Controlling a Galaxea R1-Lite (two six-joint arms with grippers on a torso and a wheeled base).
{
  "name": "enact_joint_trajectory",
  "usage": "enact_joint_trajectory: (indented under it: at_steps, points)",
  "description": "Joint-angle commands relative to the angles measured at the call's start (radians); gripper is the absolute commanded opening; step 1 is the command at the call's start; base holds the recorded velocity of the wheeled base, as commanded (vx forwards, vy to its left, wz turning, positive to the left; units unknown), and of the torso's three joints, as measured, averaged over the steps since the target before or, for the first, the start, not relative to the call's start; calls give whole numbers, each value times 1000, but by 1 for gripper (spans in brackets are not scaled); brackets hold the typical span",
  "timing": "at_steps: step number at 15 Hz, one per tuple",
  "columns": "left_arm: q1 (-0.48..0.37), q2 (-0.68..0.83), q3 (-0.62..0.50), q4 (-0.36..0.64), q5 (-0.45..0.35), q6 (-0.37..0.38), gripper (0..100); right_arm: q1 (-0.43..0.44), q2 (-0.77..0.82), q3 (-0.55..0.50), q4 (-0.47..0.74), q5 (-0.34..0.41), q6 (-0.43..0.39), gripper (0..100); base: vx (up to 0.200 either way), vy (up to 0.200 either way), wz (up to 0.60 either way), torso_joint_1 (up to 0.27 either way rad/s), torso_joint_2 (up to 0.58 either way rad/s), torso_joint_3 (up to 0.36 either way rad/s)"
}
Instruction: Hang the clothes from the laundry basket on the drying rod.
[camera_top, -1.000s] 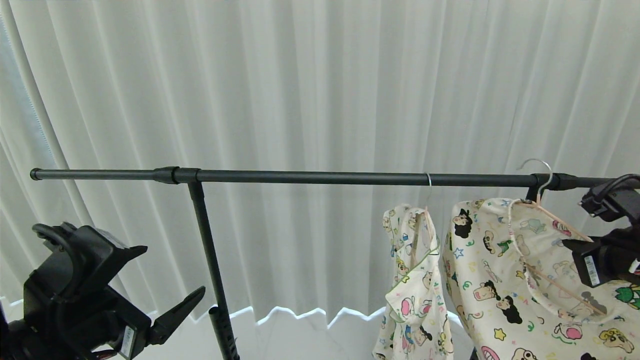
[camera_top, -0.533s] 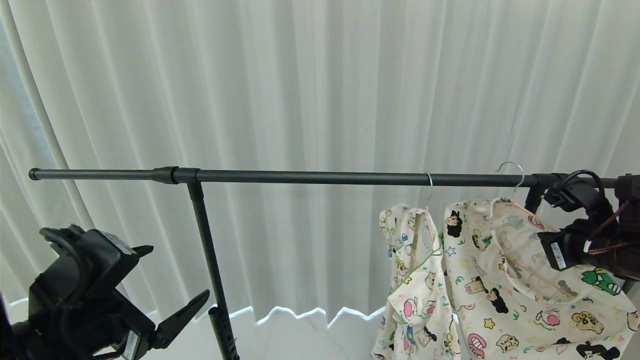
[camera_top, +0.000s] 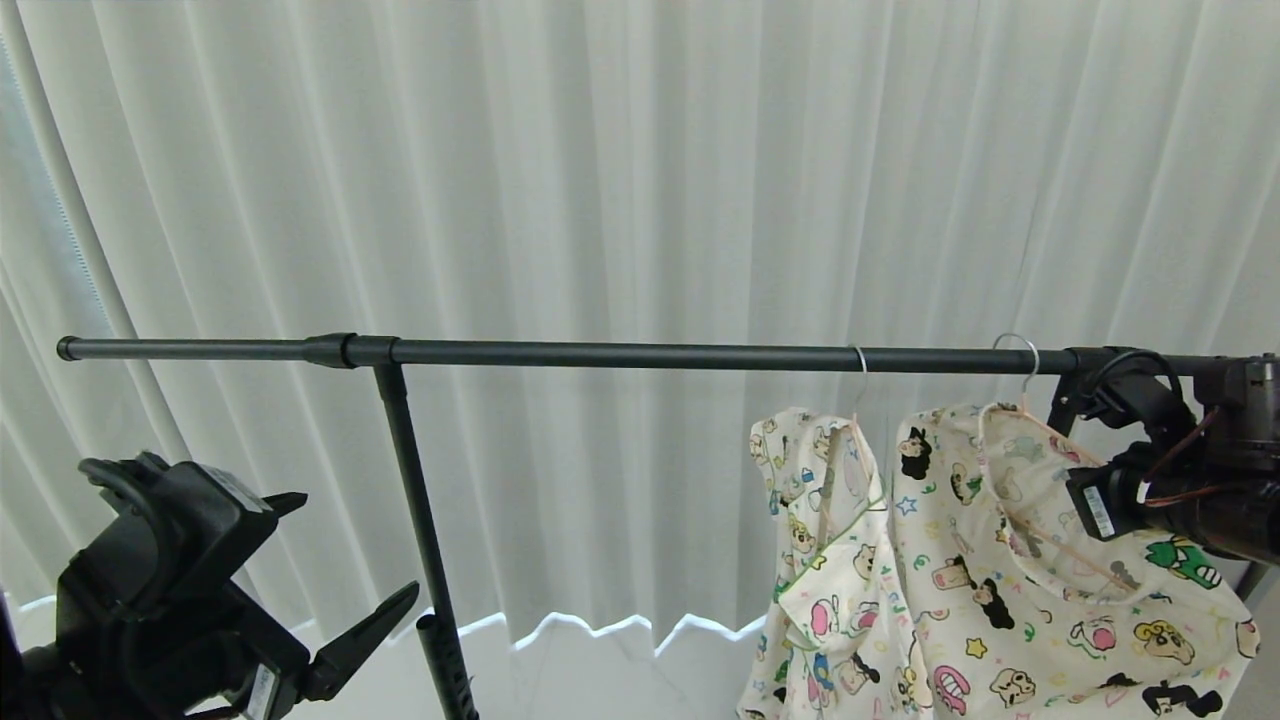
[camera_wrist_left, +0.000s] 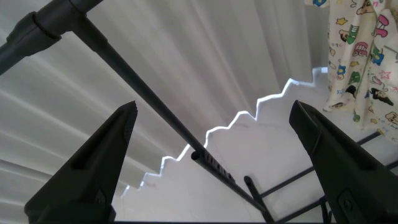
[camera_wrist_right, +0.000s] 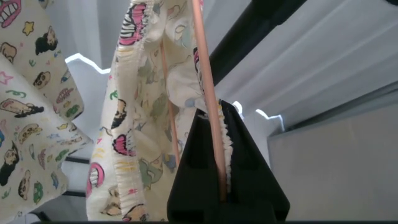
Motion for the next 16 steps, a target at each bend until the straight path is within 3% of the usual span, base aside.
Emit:
enact_joint_trajectory:
  at_steps: [1,6,7,11,14,16]
  points:
    - [0,-2,0,-1,1,-1,100,14,2,1,0,1,0,0,0,0,0,0,0,0]
    - [0,-5,0,-1,1,-1,100,43,2,1,0,-2,-2,0,0,0,0,0,0,0]
    - [0,-5,0,-1,1,-1,100,43,-5,2,0,-2,0,100,0,0,0,0,0,0]
    - [14,-5,1,-1,5,-1,100,43,-124,61,0,13,7,100,0,0,0,0,0,0]
    - [52,-11,44,-1,110,-13,100,38,-288,140,0,90,93,100,0,0,0,0,0,0]
    - [112,-51,115,-1,156,-41,100,8,-376,197,0,86,118,100,0,0,0,0,0,0]
